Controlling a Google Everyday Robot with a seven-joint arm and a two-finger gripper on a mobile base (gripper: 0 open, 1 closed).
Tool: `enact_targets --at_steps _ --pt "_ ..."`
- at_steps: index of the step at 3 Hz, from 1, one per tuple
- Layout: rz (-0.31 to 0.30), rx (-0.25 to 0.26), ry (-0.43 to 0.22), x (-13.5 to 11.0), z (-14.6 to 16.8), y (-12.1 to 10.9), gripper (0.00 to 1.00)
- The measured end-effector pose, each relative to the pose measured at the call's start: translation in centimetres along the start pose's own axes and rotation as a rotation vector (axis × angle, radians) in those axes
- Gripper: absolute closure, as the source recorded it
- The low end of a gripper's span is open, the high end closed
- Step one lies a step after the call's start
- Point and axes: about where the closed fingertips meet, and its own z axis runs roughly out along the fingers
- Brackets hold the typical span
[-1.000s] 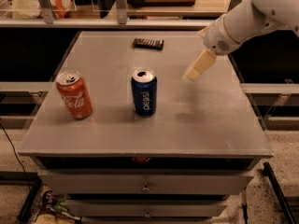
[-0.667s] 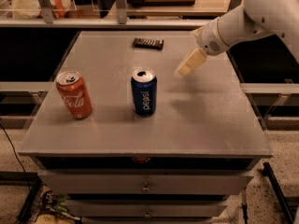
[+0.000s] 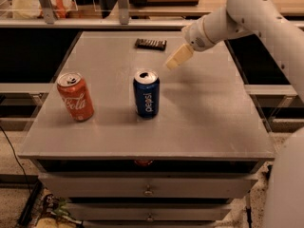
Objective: Move rxbar chocolate near pepsi can
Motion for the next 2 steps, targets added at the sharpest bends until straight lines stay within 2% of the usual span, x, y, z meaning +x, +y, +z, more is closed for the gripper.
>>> enact_targets --at_steps 2 --pt "0.002 -0.038 0.042 -1.5 5.5 -0.2 0.0"
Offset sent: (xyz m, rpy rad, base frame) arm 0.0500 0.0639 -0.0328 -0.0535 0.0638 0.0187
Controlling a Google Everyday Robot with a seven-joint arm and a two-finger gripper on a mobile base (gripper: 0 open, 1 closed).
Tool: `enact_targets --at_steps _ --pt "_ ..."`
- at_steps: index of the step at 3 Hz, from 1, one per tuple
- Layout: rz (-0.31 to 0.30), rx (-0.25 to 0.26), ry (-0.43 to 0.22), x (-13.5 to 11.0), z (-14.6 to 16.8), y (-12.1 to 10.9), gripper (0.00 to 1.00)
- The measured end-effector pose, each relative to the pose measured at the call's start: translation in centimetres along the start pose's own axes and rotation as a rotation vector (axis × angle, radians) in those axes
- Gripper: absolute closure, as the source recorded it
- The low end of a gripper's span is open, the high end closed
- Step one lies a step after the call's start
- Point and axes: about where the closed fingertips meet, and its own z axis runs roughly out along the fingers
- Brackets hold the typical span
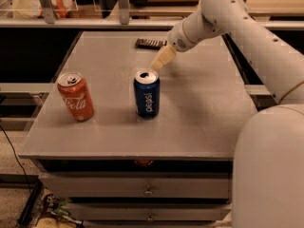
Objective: Move rxbar chocolate near pepsi can
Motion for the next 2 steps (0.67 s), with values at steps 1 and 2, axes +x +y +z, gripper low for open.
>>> enact_targets --at_steps 1,2 --pt "0.027 -0.007 -0.005 -0.2 1.9 -0.4 0.0" --pt "0.074 -0.003 -0.056 -0.2 3.1 -1.3 0.0"
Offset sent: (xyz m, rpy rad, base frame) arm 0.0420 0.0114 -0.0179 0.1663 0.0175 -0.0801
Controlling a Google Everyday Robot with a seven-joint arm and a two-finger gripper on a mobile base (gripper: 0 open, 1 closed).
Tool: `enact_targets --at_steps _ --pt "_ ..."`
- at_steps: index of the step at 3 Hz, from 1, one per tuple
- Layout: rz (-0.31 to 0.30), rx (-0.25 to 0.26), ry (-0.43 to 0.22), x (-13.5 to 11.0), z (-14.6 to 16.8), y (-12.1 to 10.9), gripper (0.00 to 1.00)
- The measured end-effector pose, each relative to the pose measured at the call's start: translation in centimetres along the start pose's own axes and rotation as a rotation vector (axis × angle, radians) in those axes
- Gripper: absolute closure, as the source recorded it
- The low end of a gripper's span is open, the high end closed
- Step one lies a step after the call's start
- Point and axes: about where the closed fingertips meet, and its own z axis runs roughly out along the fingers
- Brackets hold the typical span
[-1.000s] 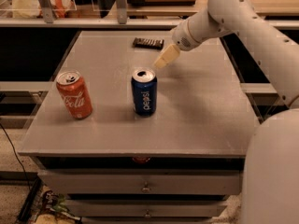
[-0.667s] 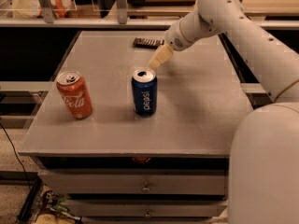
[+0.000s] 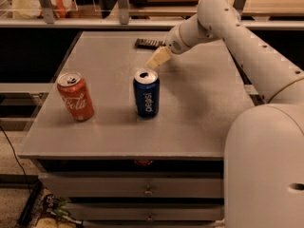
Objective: Move rxbar chocolate near pepsi can
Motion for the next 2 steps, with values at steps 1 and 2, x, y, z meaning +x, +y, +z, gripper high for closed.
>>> enact_targets --at_steps 1,2 --pt "0.053 0.014 -0.058 -0.1 0.7 -1.1 0.0" --pt "0.099 0.036 -0.103 -0.2 1.1 -2.1 0.0"
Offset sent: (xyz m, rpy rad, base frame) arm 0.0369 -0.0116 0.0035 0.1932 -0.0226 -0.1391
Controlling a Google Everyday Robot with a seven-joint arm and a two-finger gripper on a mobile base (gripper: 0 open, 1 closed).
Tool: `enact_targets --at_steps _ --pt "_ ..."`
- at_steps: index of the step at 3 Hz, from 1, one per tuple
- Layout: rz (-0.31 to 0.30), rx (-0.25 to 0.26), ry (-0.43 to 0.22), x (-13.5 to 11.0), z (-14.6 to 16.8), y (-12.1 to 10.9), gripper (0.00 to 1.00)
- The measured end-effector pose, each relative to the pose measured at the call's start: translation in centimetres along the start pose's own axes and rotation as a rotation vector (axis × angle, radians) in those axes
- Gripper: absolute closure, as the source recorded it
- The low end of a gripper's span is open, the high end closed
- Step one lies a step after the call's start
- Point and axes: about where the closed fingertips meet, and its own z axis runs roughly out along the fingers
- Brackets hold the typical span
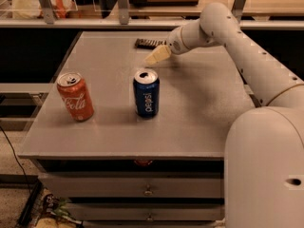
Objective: Move rxbar chocolate near pepsi can
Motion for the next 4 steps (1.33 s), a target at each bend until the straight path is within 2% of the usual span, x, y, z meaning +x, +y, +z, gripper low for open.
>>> enact_targets --at_steps 2,3,4 --pt "0.052 0.079 -0.028 -0.35 0.37 -1.45 0.0" --pt "0.056 0.094 -0.022 -0.33 0.84 -1.51 0.16" --pt "0.055 0.1 -0.016 -0.05 1.14 -1.39 0.41"
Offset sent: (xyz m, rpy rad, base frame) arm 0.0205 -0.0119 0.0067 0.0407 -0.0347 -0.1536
